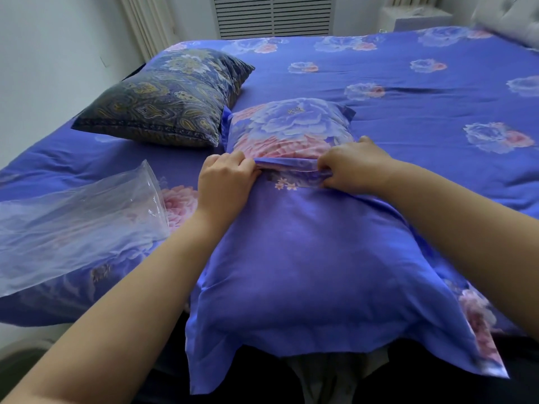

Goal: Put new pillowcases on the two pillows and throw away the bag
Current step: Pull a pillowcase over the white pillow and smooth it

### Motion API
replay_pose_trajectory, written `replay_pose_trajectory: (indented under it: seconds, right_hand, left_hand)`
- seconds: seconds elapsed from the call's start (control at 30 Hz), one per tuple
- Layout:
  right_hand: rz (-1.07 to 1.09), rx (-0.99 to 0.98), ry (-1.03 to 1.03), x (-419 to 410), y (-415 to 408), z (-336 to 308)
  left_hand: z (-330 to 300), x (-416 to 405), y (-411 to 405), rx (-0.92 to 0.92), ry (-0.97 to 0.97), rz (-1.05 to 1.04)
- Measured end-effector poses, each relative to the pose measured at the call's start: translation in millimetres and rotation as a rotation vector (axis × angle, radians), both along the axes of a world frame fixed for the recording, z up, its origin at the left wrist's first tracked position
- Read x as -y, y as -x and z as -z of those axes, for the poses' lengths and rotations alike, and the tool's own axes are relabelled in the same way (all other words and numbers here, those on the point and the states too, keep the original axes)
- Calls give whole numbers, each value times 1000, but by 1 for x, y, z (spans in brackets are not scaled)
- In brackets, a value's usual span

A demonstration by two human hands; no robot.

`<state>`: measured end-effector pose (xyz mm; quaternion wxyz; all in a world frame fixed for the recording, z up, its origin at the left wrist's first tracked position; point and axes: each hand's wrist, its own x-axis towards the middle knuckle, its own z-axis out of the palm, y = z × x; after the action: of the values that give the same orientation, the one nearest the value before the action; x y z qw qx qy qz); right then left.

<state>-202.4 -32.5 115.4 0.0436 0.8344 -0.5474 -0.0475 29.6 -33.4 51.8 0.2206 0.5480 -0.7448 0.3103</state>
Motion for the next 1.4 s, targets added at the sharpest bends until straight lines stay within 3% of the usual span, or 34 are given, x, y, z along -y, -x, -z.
replay_pose_trajectory:
  seconds: [0.1, 0.17, 0.23, 0.3, 0.33, 0.4, 0.5, 0.73, 0.83, 0.93, 1.0, 1.13, 1.27, 1.33, 1.4]
  right_hand:
    - [69, -204, -5, -7, 9, 0]
    - [37, -238, 160, -9, 11, 9]
    - [-210, -111, 497, -7, 7, 25]
    - [-468, -14, 686, -4, 1, 41]
    - [-494, -47, 708, -1, 1, 48]
    - [-334, -138, 702, 6, 7, 51]
    - [-4, -163, 638, 15, 25, 53]
    - [155, 11, 682, 8, 45, 77]
    - [107, 104, 813, 8, 54, 79]
    - [-90, 269, 924, 3, 54, 83]
    - [-216, 332, 928, -2, 54, 87]
    - [-247, 369, 848, -9, 65, 88]
    - [-370, 350, 845, -17, 74, 90]
    - [-294, 393, 802, -19, 72, 86]
    - [-48, 448, 656, -19, 62, 78]
  left_hand:
    - [10, -2, 2, -54, 100, 29]
    - [13, -3, 3, -110, 125, 69]
    - [13, -5, 8, -191, 160, 119]
    - [12, -9, 14, -300, 152, 199]
    - [12, -11, 17, -358, 138, 249]
    - [14, -15, 16, -423, 130, 335]
    - [20, -20, 10, -368, 155, 410]
    - [42, -21, -3, -35, 144, 286]
    - [48, -21, -15, 13, 76, 87]
    - [45, -22, -17, 13, -12, -23]
    - [39, -21, -16, -79, -101, -51]
    - [32, -21, -15, -264, -168, -12]
    - [38, -28, -14, -689, -254, 51]
    - [39, -27, -15, -847, -318, 65]
    - [41, -18, -18, -884, -383, 21]
